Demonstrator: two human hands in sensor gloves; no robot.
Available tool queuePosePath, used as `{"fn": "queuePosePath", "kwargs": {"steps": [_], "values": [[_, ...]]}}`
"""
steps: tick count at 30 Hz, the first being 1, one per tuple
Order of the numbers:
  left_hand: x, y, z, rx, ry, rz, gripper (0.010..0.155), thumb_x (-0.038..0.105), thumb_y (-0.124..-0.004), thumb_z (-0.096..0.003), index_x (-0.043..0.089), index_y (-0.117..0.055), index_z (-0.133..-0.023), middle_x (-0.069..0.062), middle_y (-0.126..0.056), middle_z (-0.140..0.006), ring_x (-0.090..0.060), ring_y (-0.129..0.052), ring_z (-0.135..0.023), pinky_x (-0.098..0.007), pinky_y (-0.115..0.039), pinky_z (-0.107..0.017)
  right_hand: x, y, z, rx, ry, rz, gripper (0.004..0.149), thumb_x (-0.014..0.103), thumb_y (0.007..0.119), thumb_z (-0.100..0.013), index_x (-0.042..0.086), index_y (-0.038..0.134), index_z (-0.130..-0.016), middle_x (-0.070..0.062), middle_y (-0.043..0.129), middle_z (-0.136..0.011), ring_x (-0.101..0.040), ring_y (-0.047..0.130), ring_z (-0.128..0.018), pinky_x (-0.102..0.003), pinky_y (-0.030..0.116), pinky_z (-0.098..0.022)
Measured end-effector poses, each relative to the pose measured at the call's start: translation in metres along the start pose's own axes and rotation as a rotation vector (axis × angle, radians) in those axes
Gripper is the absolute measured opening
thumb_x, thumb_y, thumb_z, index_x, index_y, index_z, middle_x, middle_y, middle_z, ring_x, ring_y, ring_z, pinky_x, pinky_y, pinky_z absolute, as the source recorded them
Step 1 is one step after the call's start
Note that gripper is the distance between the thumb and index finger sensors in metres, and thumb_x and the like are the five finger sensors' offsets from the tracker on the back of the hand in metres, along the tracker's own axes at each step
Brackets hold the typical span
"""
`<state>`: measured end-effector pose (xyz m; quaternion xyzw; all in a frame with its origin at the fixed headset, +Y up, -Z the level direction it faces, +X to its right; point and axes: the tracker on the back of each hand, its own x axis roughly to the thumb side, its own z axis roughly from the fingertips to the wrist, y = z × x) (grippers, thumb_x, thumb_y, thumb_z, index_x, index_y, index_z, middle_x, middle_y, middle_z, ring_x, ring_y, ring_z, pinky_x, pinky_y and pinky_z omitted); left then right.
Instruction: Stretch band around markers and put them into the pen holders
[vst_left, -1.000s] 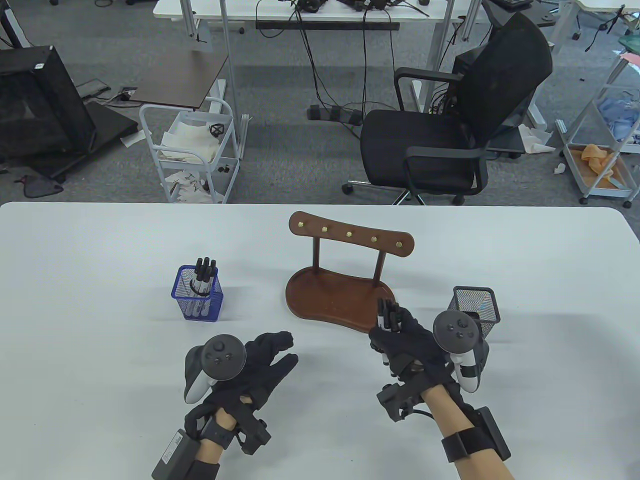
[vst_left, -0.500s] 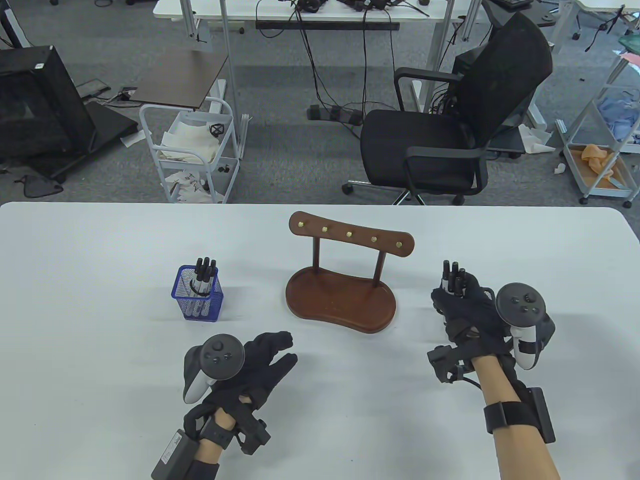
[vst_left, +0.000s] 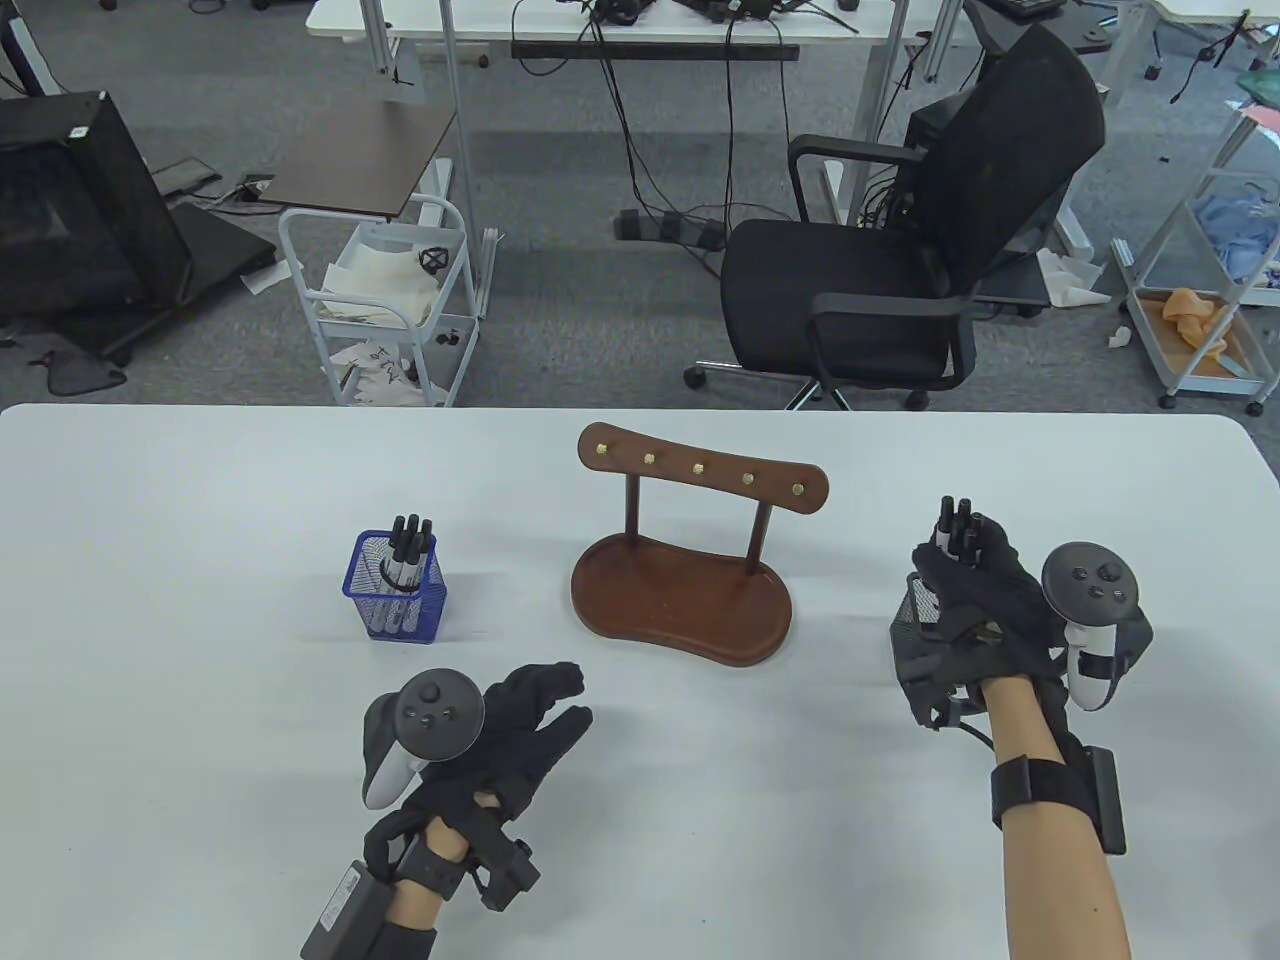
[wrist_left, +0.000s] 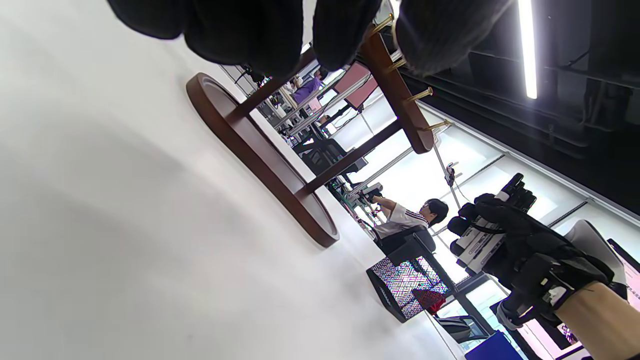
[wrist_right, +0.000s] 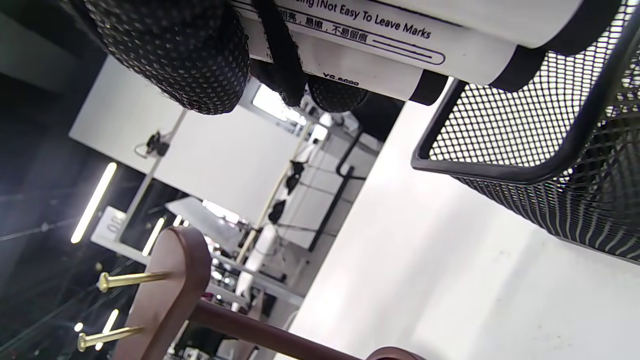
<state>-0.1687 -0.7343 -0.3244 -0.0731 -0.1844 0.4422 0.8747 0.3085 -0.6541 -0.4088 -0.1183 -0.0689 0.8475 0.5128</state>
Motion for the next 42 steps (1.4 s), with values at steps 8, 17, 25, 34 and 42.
{"fn": "queuePosePath", "kwargs": {"steps": [8, 17, 25, 34, 42], "values": [[0.000, 0.001, 0.000, -0.003, 0.003, 0.001, 0.063, 0.047, -0.068, -0.0611, 0.011, -0.054, -0.112, -0.027, -0.058, -0.116, -0.049, -0.058, -0.102, -0.068, -0.051, -0.073, -0.014, 0.002, -0.009, 0.021, 0.038, 0.050, 0.040, 0.038, 0.088, -0.051, 0.040, 0.069, -0.086, 0.009, 0.077, -0.103, -0.032, 0.052, -0.109, -0.064, 0.013, -0.074], [-0.001, 0.001, 0.001, -0.002, 0.006, 0.006, 0.064, 0.047, -0.068, -0.0611, 0.011, -0.054, -0.112, -0.027, -0.057, -0.117, -0.049, -0.057, -0.102, -0.068, -0.051, -0.073, -0.021, 0.003, -0.015, 0.042, 0.064, 0.091, 0.040, 0.040, 0.086, -0.052, 0.042, 0.068, -0.087, 0.007, 0.069, -0.110, -0.033, 0.040, -0.111, -0.064, 0.006, -0.071], [-0.002, 0.001, 0.001, -0.005, 0.012, 0.010, 0.064, 0.047, -0.068, -0.0611, 0.011, -0.053, -0.112, -0.028, -0.056, -0.117, -0.050, -0.057, -0.102, -0.069, -0.051, -0.073, -0.028, 0.009, -0.020, 0.075, 0.108, 0.180, 0.039, 0.042, 0.085, -0.053, 0.043, 0.067, -0.088, 0.002, 0.042, -0.122, -0.035, 0.008, -0.110, -0.063, -0.005, -0.064], [-0.002, 0.000, 0.000, -0.007, 0.019, 0.015, 0.064, 0.047, -0.068, -0.0612, 0.011, -0.053, -0.112, -0.028, -0.055, -0.118, -0.050, -0.055, -0.103, -0.069, -0.050, -0.074, -0.034, 0.010, -0.022, 0.093, 0.154, 0.235, 0.038, 0.041, 0.085, -0.053, 0.039, 0.070, -0.088, -0.002, 0.035, -0.123, -0.037, 0.005, -0.108, -0.065, -0.004, -0.063], [-0.002, 0.000, 0.000, -0.009, 0.022, 0.013, 0.065, 0.047, -0.069, -0.0609, 0.011, -0.051, -0.113, -0.029, -0.053, -0.118, -0.050, -0.054, -0.103, -0.069, -0.050, -0.073, -0.035, 0.009, -0.023, 0.129, 0.171, 0.274, 0.077, 0.042, 0.092, -0.049, 0.030, 0.045, -0.108, -0.008, 0.025, -0.125, -0.041, 0.006, -0.107, -0.069, 0.003, -0.066]]}}
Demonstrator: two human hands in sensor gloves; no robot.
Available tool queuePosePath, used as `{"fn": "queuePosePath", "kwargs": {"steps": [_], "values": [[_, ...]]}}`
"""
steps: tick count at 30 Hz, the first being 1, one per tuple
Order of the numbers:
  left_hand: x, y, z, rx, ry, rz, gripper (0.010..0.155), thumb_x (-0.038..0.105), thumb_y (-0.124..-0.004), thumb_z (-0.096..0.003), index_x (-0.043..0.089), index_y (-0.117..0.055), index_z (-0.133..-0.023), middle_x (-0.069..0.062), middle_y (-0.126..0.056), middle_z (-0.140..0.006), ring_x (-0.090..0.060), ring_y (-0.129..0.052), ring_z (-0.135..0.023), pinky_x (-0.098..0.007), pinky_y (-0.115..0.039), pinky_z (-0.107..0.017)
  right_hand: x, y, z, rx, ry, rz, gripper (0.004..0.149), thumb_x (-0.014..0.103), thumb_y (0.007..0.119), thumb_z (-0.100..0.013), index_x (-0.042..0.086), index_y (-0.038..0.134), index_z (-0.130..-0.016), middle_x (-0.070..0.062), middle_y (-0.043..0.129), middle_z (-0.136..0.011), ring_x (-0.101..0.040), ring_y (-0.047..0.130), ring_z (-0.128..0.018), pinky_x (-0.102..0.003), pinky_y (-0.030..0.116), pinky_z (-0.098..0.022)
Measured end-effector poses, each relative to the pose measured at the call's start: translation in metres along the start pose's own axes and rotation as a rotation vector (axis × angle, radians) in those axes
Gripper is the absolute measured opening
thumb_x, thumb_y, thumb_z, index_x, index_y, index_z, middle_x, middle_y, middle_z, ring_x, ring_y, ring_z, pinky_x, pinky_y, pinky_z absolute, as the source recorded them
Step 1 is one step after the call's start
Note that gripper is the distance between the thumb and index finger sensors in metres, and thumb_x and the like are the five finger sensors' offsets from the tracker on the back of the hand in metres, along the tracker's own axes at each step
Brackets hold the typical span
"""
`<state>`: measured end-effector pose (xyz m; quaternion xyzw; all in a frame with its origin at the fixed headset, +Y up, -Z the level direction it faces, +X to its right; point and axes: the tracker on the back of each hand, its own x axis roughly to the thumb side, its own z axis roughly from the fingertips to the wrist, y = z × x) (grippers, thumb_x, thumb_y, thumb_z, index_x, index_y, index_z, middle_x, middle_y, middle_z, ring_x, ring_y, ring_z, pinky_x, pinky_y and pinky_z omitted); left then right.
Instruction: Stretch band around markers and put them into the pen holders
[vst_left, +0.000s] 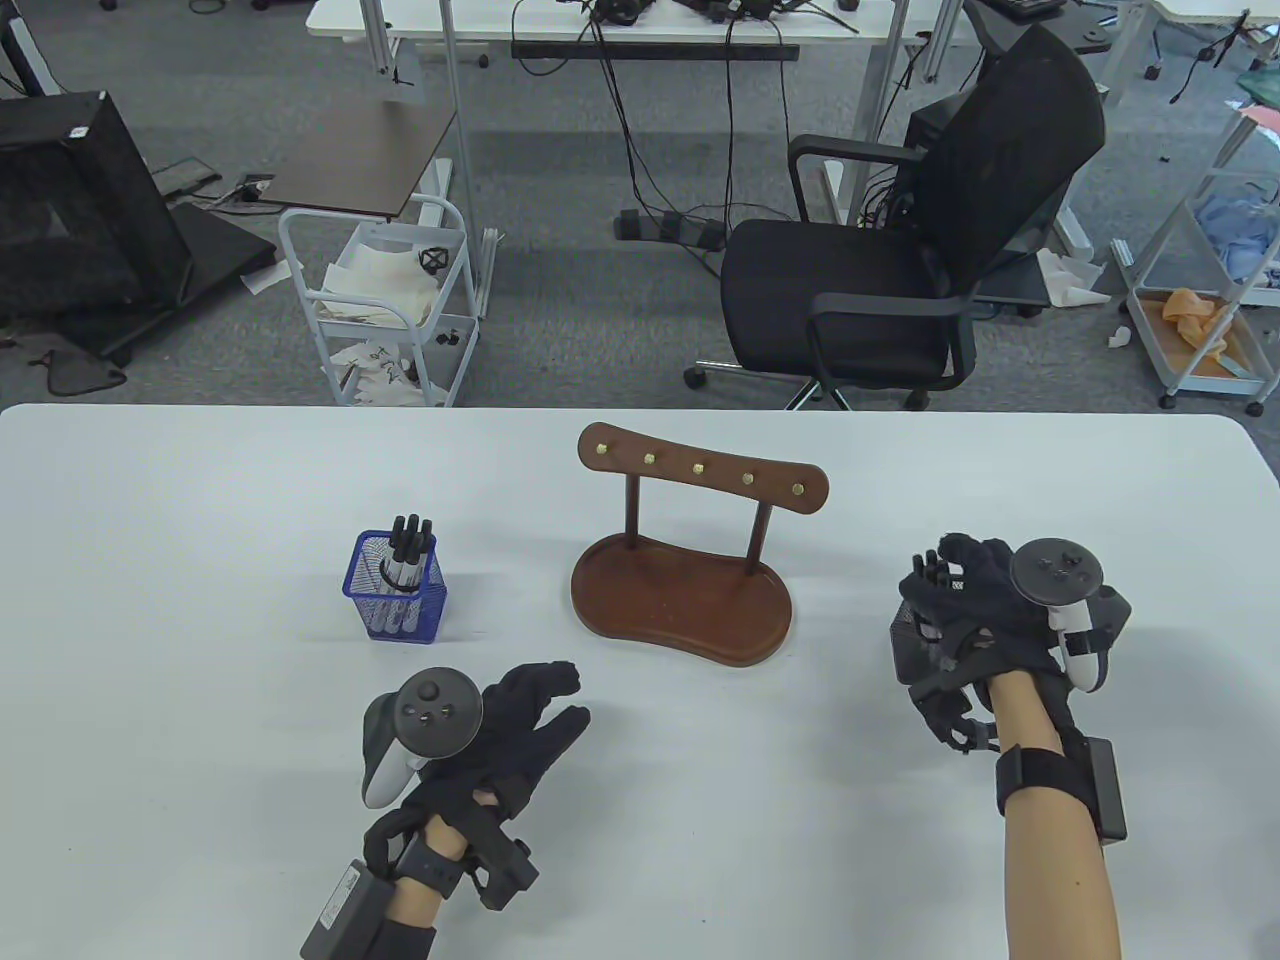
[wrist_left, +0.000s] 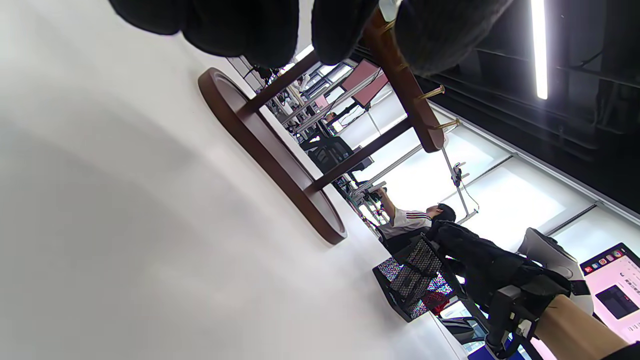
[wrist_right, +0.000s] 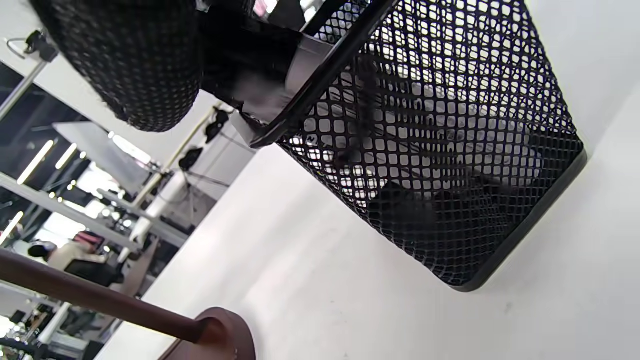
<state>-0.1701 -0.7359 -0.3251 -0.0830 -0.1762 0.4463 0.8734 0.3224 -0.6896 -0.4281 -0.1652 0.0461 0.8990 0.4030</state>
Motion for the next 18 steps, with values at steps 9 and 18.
{"fn": "queuePosePath", "kwargs": {"steps": [9, 18], "values": [[0.000, 0.000, 0.000, 0.003, -0.004, -0.018, 0.066, 0.047, -0.069, -0.0608, 0.011, -0.050, -0.113, -0.029, -0.051, -0.119, -0.051, -0.052, -0.104, -0.070, -0.048, -0.074, 0.017, 0.001, 0.011, -0.033, -0.072, 0.082, 0.084, 0.048, 0.088, -0.048, 0.028, 0.036, -0.111, -0.009, 0.027, -0.125, -0.038, 0.012, -0.109, -0.067, 0.011, -0.072], [0.003, 0.001, 0.002, 0.025, -0.004, -0.168, 0.070, 0.050, -0.073, -0.0589, 0.012, -0.050, -0.114, -0.029, -0.049, -0.121, -0.054, -0.046, -0.108, -0.076, -0.041, -0.074, 0.066, 0.039, 0.062, 0.000, -0.331, 0.287, 0.078, 0.051, 0.086, -0.048, 0.028, 0.047, -0.111, -0.011, 0.037, -0.127, -0.041, 0.026, -0.112, -0.068, 0.027, -0.077]]}}
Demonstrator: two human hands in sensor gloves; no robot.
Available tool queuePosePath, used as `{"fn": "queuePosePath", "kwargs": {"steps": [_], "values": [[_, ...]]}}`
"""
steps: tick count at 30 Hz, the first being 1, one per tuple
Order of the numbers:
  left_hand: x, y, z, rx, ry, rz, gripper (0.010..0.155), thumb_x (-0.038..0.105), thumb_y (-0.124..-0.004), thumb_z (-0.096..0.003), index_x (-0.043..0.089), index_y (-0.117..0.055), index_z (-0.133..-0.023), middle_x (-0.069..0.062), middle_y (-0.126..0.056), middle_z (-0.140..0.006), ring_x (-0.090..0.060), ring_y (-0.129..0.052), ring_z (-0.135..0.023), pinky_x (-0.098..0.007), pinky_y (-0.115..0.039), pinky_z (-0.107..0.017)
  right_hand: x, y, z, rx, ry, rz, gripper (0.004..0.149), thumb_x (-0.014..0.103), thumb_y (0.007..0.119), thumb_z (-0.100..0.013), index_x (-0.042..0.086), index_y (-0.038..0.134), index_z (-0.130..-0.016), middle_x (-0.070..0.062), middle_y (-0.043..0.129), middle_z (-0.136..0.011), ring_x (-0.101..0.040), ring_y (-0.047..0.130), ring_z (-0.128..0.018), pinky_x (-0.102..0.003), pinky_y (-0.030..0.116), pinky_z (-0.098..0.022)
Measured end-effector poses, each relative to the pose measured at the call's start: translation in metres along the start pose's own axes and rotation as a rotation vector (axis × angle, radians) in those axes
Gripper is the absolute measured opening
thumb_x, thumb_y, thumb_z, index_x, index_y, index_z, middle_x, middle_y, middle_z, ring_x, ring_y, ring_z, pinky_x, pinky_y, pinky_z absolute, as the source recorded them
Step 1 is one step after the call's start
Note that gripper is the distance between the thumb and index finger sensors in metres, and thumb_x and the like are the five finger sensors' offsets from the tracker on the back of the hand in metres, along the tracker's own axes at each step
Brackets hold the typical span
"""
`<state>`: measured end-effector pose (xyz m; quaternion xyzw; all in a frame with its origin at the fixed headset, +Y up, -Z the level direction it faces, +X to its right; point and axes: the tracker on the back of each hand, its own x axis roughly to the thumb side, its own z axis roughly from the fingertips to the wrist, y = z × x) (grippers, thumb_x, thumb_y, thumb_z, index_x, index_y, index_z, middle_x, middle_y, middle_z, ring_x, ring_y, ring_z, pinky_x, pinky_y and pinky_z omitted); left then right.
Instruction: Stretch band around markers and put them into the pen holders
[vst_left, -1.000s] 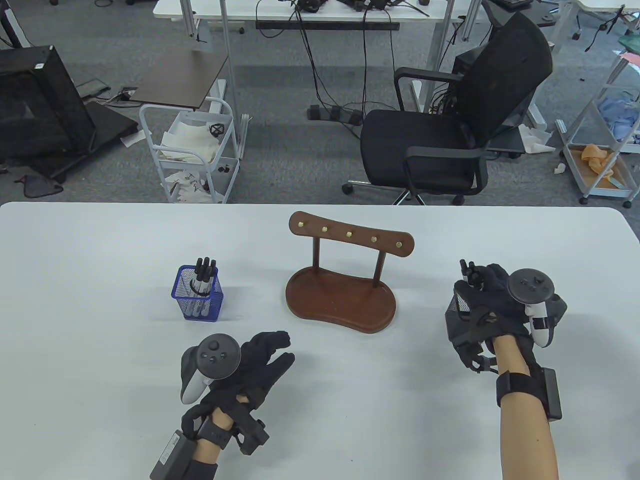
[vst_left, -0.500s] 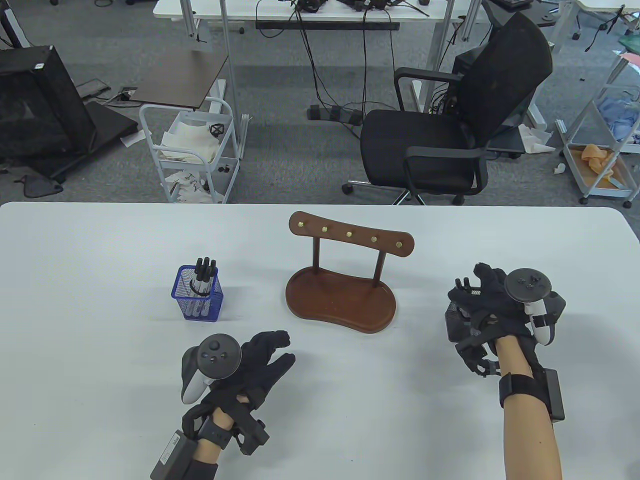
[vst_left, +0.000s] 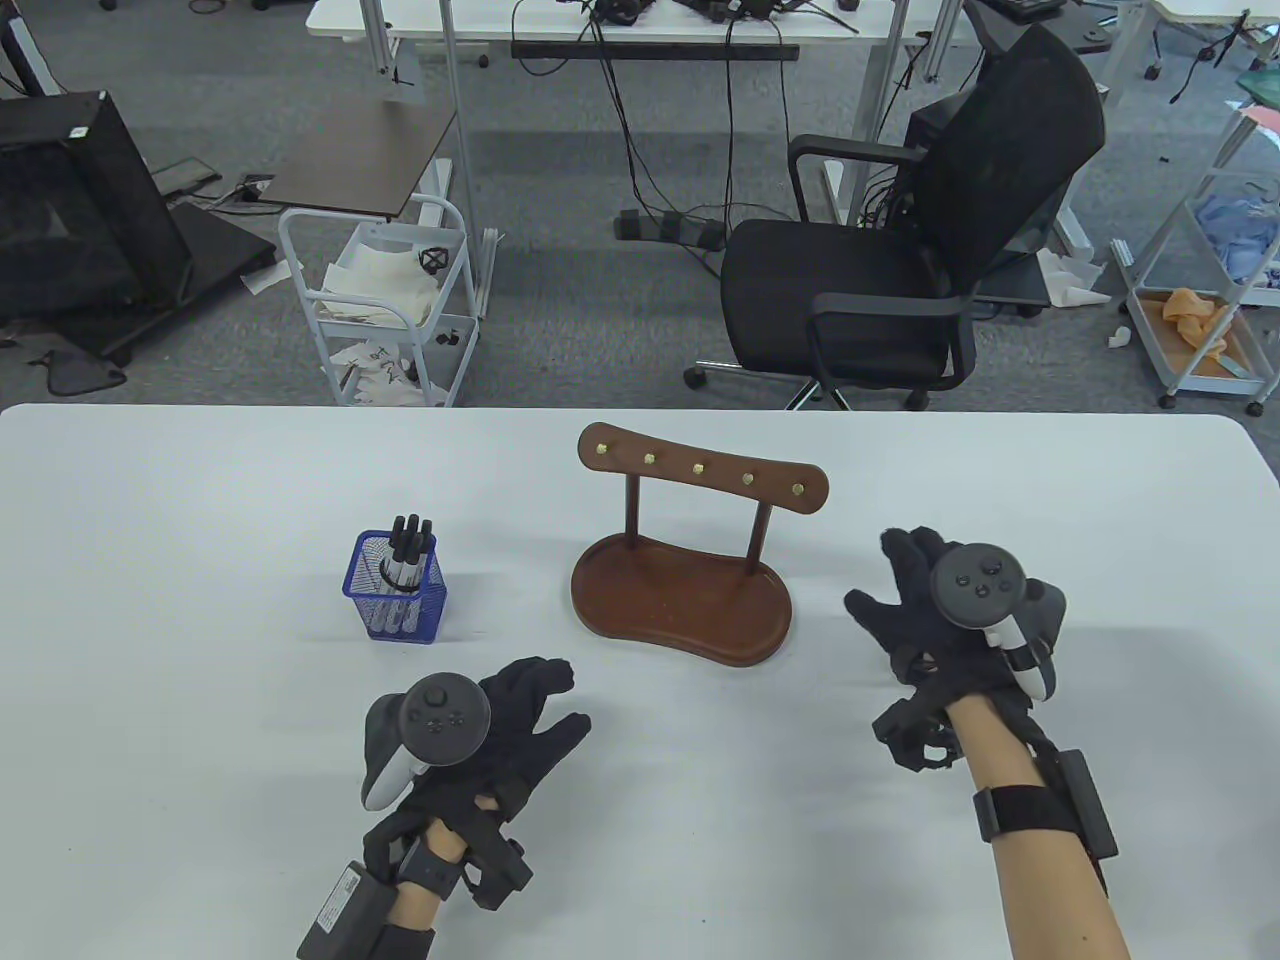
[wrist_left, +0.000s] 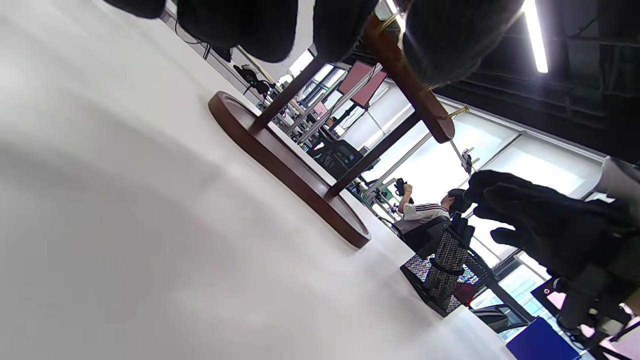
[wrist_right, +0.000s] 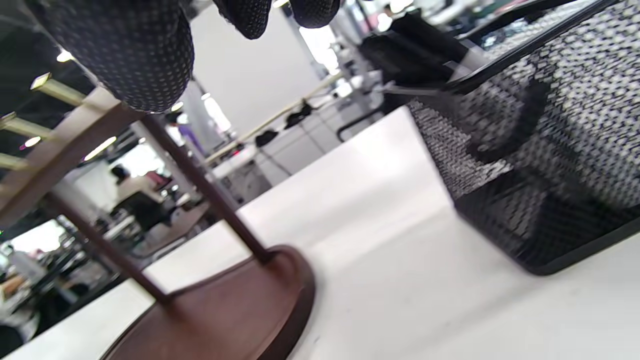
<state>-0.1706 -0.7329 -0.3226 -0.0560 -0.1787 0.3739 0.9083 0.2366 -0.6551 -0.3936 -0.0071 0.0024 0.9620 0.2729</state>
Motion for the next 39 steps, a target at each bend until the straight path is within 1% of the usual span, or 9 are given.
{"fn": "queuePosePath", "kwargs": {"steps": [6, 9, 12, 16, 18, 19, 21, 24, 39], "values": [[0.006, 0.000, 0.003, -0.003, -0.005, -0.170, 0.077, 0.054, -0.077, -0.0564, 0.013, -0.048, -0.115, -0.028, -0.046, -0.123, -0.055, -0.041, -0.111, -0.083, -0.035, -0.072, 0.041, 0.043, 0.029, 0.134, -0.159, 0.022, 0.080, 0.056, 0.085, -0.047, 0.029, 0.047, -0.112, -0.012, 0.038, -0.128, -0.044, 0.029, -0.114, -0.071, 0.032, -0.076], [0.008, 0.000, 0.005, -0.040, 0.005, -0.274, 0.088, 0.058, -0.079, -0.0545, 0.011, -0.041, -0.118, -0.031, -0.039, -0.126, -0.064, -0.035, -0.112, -0.088, -0.034, -0.068, 0.053, 0.070, 0.042, 0.201, -0.213, 0.043, 0.084, 0.061, 0.084, -0.046, 0.030, 0.045, -0.113, -0.012, 0.035, -0.129, -0.047, 0.026, -0.114, -0.074, 0.031, -0.075], [0.010, -0.002, 0.006, -0.082, 0.020, -0.379, 0.095, 0.064, -0.079, -0.0527, 0.012, -0.037, -0.120, -0.031, -0.032, -0.129, -0.070, -0.028, -0.111, -0.091, -0.033, -0.064, 0.059, 0.091, 0.051, 0.242, -0.237, 0.078, 0.086, 0.065, 0.082, -0.044, 0.031, 0.044, -0.114, -0.012, 0.032, -0.129, -0.048, 0.022, -0.114, -0.077, 0.027, -0.073], [0.009, -0.008, 0.005, -0.154, 0.028, -0.465, 0.100, 0.070, -0.077, -0.0511, 0.014, -0.033, -0.121, -0.029, -0.024, -0.131, -0.072, -0.021, -0.111, -0.092, -0.030, -0.063, 0.061, 0.116, 0.059, 0.274, -0.251, 0.120, 0.089, 0.067, 0.081, -0.043, 0.032, 0.041, -0.115, -0.012, 0.026, -0.130, -0.049, 0.017, -0.114, -0.079, 0.025, -0.072], [0.006, -0.013, 0.003, -0.222, 0.033, -0.485, 0.105, 0.075, -0.072, -0.0505, 0.016, -0.025, -0.123, -0.029, -0.010, -0.130, -0.071, -0.003, -0.108, -0.092, -0.021, -0.063, 0.059, 0.125, 0.061, 0.293, -0.249, 0.138, 0.093, 0.070, 0.080, -0.042, 0.033, 0.038, -0.115, -0.013, 0.021, -0.130, -0.051, 0.012, -0.113, -0.080, 0.023, -0.070], [0.004, -0.017, 0.003, -0.281, 0.041, -0.510, 0.105, 0.077, -0.070, -0.0506, 0.018, -0.020, -0.123, -0.027, -0.002, -0.129, -0.065, 0.006, -0.108, -0.090, -0.013, -0.064, 0.057, 0.130, 0.061, 0.322, -0.266, 0.156, 0.096, 0.072, 0.080, -0.040, 0.033, 0.035, -0.115, -0.013, 0.015, -0.130, -0.052, 0.009, -0.112, -0.082, 0.022, -0.069], [0.001, -0.022, 0.001, -0.317, 0.043, -0.566, 0.105, 0.080, -0.065, -0.0501, 0.022, -0.017, -0.123, -0.023, 0.001, -0.130, -0.062, 0.007, -0.110, -0.087, -0.010, -0.066, 0.054, 0.138, 0.063, 0.362, -0.259, 0.189, 0.100, 0.075, 0.078, -0.039, 0.033, 0.029, -0.115, -0.015, 0.009, -0.128, -0.056, 0.005, -0.110, -0.084, 0.022, -0.066], [-0.002, -0.023, 0.000, -0.325, 0.052, -0.544, 0.104, 0.079, -0.064, -0.0504, 0.021, -0.017, -0.123, -0.025, 0.000, -0.130, -0.061, 0.006, -0.110, -0.087, -0.011, -0.067, 0.049, 0.144, 0.063, 0.354, -0.261, 0.225, 0.101, 0.076, 0.078, -0.039, 0.033, 0.028, -0.115, -0.015, 0.009, -0.128, -0.055, 0.005, -0.110, -0.084, 0.022, -0.066], [-0.009, -0.026, -0.005, -0.321, 0.077, -0.535, 0.103, 0.078, -0.064, -0.0507, 0.019, -0.019, -0.123, -0.027, -0.005, -0.130, -0.063, 0.001, -0.111, -0.086, -0.013, -0.068, 0.048, 0.142, 0.063, 0.336, -0.285, 0.202, 0.098, 0.073, 0.079, -0.040, 0.033, 0.030, -0.115, -0.014, 0.011, -0.128, -0.053, 0.003, -0.110, -0.083, 0.018, -0.067]]}}
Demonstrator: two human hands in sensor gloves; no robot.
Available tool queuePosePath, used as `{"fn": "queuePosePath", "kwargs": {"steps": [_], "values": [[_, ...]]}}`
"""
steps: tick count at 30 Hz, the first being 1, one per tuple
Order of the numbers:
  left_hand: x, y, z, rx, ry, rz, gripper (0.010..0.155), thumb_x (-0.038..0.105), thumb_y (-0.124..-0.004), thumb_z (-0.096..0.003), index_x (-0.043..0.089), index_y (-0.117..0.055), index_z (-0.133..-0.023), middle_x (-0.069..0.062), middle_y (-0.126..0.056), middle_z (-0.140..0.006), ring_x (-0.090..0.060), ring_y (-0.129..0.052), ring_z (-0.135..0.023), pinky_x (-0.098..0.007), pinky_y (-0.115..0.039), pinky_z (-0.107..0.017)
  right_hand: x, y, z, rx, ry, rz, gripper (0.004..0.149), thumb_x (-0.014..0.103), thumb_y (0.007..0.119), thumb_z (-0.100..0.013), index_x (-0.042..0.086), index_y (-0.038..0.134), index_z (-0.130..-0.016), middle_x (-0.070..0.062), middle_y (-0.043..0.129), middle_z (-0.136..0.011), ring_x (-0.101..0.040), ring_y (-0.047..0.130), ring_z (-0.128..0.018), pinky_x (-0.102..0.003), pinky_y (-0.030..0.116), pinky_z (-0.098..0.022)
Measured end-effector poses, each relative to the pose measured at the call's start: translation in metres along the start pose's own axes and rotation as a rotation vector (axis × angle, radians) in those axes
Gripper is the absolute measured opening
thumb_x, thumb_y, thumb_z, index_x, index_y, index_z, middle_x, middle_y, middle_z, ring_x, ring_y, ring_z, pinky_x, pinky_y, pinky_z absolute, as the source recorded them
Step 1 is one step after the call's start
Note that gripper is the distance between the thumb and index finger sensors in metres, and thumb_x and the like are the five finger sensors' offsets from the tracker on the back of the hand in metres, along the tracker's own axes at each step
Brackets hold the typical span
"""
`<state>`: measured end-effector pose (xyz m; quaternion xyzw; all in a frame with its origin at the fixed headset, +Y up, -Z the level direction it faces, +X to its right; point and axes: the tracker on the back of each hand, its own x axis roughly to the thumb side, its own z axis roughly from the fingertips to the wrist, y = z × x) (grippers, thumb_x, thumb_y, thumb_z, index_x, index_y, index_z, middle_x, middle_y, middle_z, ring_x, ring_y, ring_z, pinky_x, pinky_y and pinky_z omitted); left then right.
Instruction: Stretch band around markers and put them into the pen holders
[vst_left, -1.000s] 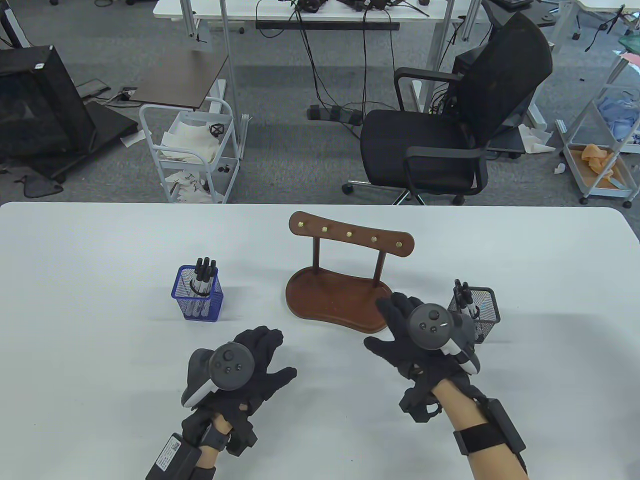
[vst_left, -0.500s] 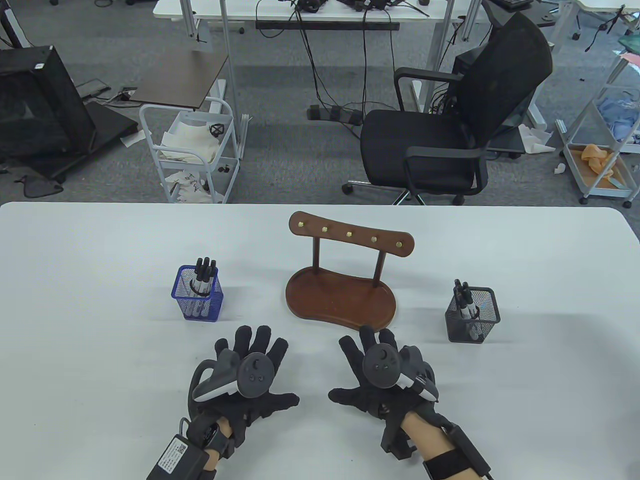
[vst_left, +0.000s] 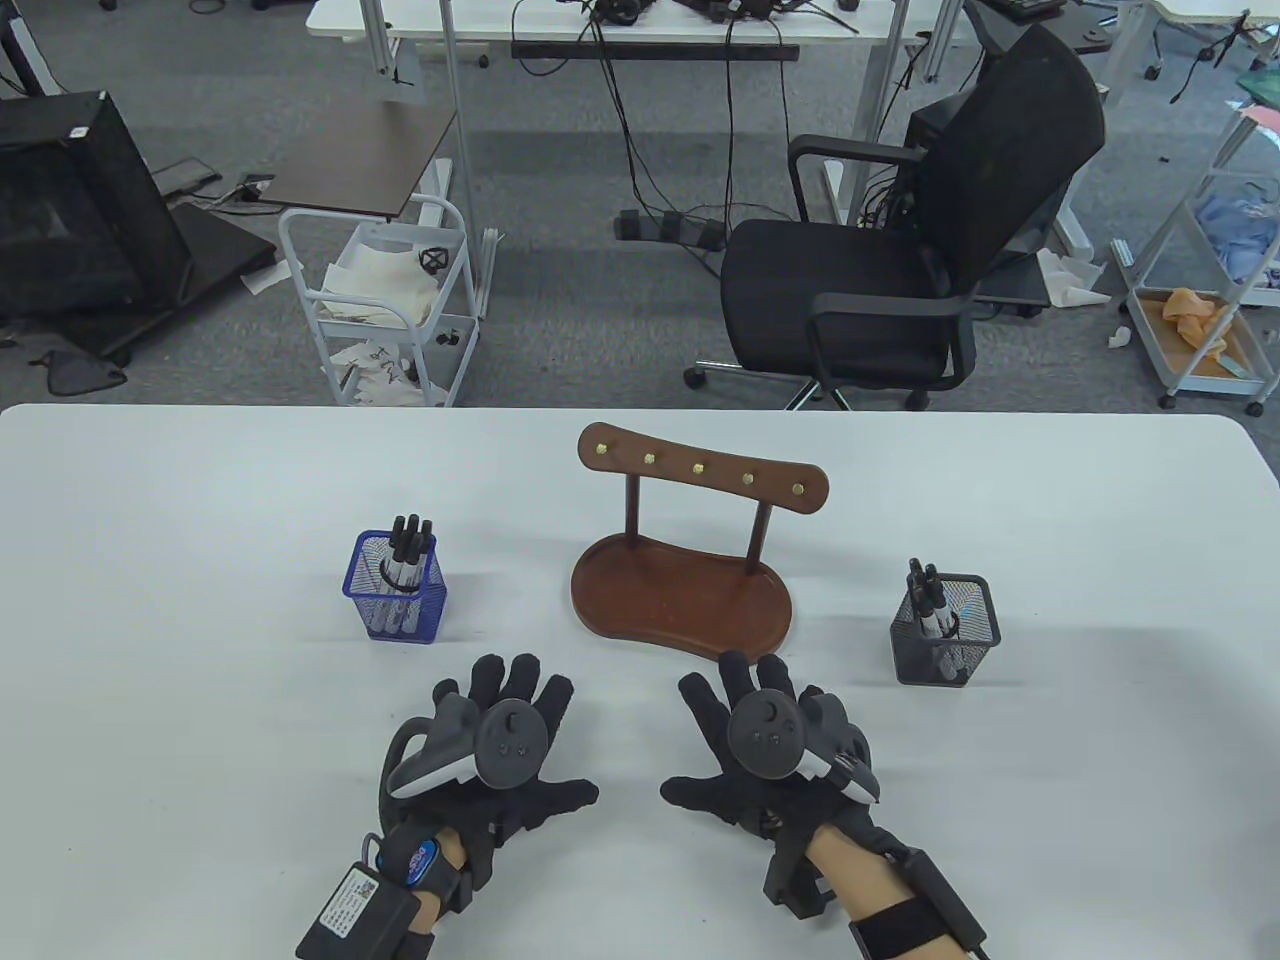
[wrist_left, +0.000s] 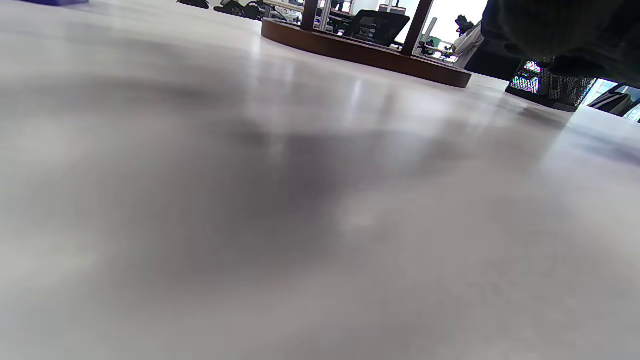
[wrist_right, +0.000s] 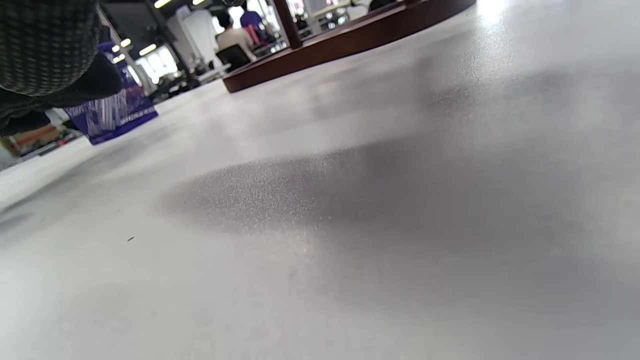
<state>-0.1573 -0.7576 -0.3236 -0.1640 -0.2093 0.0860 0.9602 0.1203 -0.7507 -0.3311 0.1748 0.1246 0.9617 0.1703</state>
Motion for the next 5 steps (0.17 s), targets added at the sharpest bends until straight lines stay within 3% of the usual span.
{"fn": "queuePosePath", "kwargs": {"steps": [5], "values": [[0.0008, 0.0023, 0.0021, 0.026, 0.005, -0.009, 0.103, 0.078, -0.064, -0.0508, 0.019, -0.020, -0.123, -0.028, -0.008, -0.130, -0.066, -0.001, -0.111, -0.087, -0.015, -0.068, -0.0020, -0.0059, 0.0037, -0.020, -0.017, -0.023, 0.097, 0.071, 0.080, -0.040, 0.032, 0.033, -0.115, -0.015, 0.013, -0.128, -0.054, 0.005, -0.110, -0.082, 0.018, -0.067]]}}
